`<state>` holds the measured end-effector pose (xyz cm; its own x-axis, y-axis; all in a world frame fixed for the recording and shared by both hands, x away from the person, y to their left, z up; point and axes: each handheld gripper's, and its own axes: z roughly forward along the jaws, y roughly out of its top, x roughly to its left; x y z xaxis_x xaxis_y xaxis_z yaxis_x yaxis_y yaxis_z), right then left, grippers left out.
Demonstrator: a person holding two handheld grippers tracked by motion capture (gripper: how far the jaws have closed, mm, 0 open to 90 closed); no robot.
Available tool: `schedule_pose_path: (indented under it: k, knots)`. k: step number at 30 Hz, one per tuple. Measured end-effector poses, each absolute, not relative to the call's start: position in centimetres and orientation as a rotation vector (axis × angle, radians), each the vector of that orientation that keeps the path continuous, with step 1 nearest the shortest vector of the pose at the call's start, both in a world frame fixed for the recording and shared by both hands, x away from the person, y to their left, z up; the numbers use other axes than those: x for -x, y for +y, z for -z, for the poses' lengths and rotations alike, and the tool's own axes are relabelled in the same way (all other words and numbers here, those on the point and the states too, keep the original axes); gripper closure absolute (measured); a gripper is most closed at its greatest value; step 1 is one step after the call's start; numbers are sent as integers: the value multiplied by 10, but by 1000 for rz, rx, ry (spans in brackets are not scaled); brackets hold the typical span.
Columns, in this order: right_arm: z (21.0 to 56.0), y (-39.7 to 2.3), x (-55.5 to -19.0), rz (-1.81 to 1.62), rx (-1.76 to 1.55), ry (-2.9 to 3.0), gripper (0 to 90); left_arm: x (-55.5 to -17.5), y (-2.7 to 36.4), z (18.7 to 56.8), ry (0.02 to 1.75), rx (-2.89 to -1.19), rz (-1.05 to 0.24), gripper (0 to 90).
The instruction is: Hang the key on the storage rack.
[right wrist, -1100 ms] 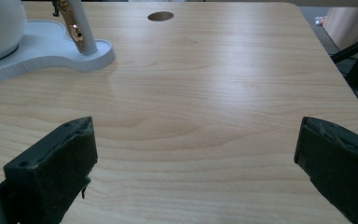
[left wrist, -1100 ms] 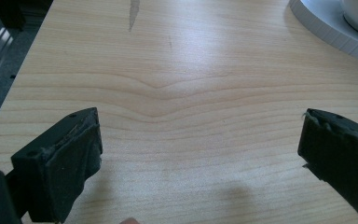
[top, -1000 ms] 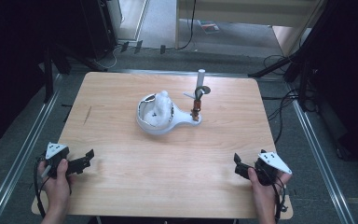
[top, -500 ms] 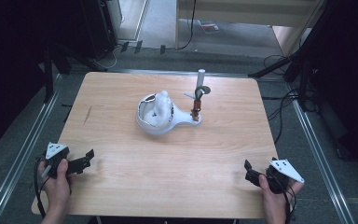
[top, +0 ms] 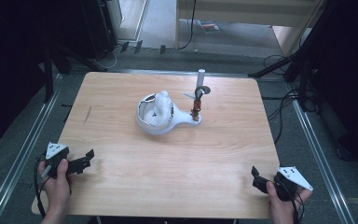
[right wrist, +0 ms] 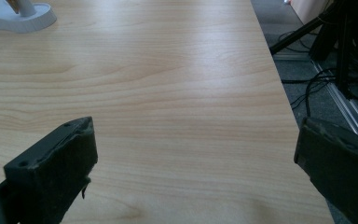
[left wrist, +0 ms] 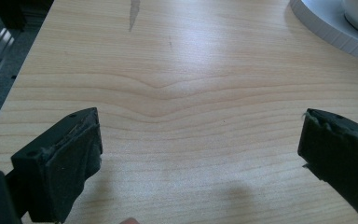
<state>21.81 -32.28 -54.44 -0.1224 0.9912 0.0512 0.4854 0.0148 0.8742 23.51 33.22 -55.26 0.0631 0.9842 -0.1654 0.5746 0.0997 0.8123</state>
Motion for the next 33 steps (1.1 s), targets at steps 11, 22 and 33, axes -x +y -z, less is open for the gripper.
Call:
schedule_pose_path:
  k: [11, 22, 33]
  knots:
    - [546, -336, -209, -1036, -1555, 1648, 0, -235, 332, 553, 1607, -1569, -671, 4]
    - [546, -349, -199, -995, -1563, 1625, 6, -235, 332, 553, 1608, -1569, -671, 4]
    - [546, -344, -198, -1012, -1561, 1633, 63, -235, 332, 553, 1607, -1571, -670, 4]
